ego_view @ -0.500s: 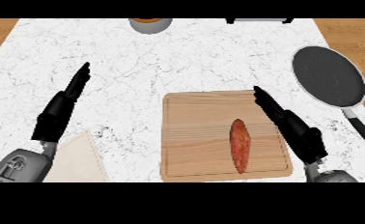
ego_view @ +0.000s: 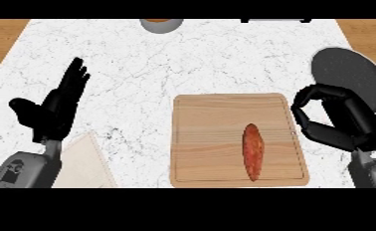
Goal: Pick the sweet potato from the cutting board and place it in the pan
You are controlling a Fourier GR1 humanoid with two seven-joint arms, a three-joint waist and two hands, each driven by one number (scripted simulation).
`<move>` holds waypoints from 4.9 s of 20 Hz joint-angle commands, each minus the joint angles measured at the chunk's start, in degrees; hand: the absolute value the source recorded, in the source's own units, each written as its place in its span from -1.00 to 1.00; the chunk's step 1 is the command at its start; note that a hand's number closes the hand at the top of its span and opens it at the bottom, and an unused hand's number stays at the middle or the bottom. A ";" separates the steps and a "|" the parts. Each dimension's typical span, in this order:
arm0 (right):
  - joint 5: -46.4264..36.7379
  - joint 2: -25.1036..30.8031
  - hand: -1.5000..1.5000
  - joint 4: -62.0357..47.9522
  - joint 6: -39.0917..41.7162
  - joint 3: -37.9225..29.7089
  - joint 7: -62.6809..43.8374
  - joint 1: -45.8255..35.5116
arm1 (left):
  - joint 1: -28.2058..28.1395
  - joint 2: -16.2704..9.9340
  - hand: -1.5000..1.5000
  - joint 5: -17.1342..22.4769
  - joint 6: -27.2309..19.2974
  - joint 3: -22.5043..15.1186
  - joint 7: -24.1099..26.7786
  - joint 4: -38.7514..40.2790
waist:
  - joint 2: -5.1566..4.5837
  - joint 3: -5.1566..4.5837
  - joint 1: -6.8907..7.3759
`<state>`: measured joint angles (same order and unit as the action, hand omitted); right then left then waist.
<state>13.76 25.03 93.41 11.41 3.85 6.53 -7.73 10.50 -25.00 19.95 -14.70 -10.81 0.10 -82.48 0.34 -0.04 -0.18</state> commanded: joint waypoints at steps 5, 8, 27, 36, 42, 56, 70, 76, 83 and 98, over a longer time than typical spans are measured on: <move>-9.39 9.99 -1.00 -2.56 3.95 -9.11 20.27 14.34 | -0.88 2.32 0.00 1.15 -4.27 0.50 -7.86 -6.54 | -0.14 0.13 -0.34; -11.02 15.31 -1.00 -2.14 7.62 -10.97 21.37 11.67 | 1.75 0.07 0.00 2.19 -2.08 3.12 -9.69 -6.02 | -0.24 0.07 -0.08; -33.03 19.25 -1.00 8.20 20.43 11.90 -9.42 -10.34 | 1.06 3.85 0.00 -1.42 -0.78 2.05 -9.16 -4.99 | -0.61 -0.09 1.31; -38.57 16.53 -1.00 12.97 30.29 16.76 -14.18 -7.35 | 0.07 4.41 0.00 -2.11 0.96 6.13 -8.82 -4.78 | -0.34 0.03 0.25; -45.59 17.14 -1.00 20.43 32.37 18.33 -19.27 -7.24 | -1.16 5.50 0.00 -3.20 0.47 5.05 -11.70 -8.70 | -0.22 0.03 0.16; -58.84 3.58 -1.00 17.76 34.20 22.52 -22.00 -5.52 | 0.42 10.07 0.00 -8.17 2.37 7.56 -11.65 -6.80 | -0.33 0.05 0.14; -68.45 -4.37 -1.00 5.18 33.14 22.42 -17.98 -8.67 | -1.86 11.08 0.00 -9.23 7.27 12.12 -11.61 -7.64 | -0.35 0.04 0.37; -73.28 -3.93 -1.00 3.32 26.65 23.17 -12.97 -3.59 | -1.34 11.19 0.00 -9.49 8.67 13.94 -13.02 -8.80 | -0.31 0.05 0.21; -76.66 -9.83 -1.00 -2.21 22.51 24.50 -11.74 -2.17 | -0.31 12.97 0.00 -11.37 8.65 13.99 -13.27 -7.44 | -0.32 0.04 0.15; -80.61 -12.19 1.00 -16.51 12.65 21.90 1.46 -6.52 | -0.92 12.49 0.00 -11.04 12.16 17.31 -12.00 -6.25 | -0.37 0.05 0.32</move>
<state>-66.07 13.49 81.16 28.06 25.98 4.45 -15.02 9.54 -11.36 8.18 -4.21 4.63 -12.62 -90.16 0.41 -0.34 0.05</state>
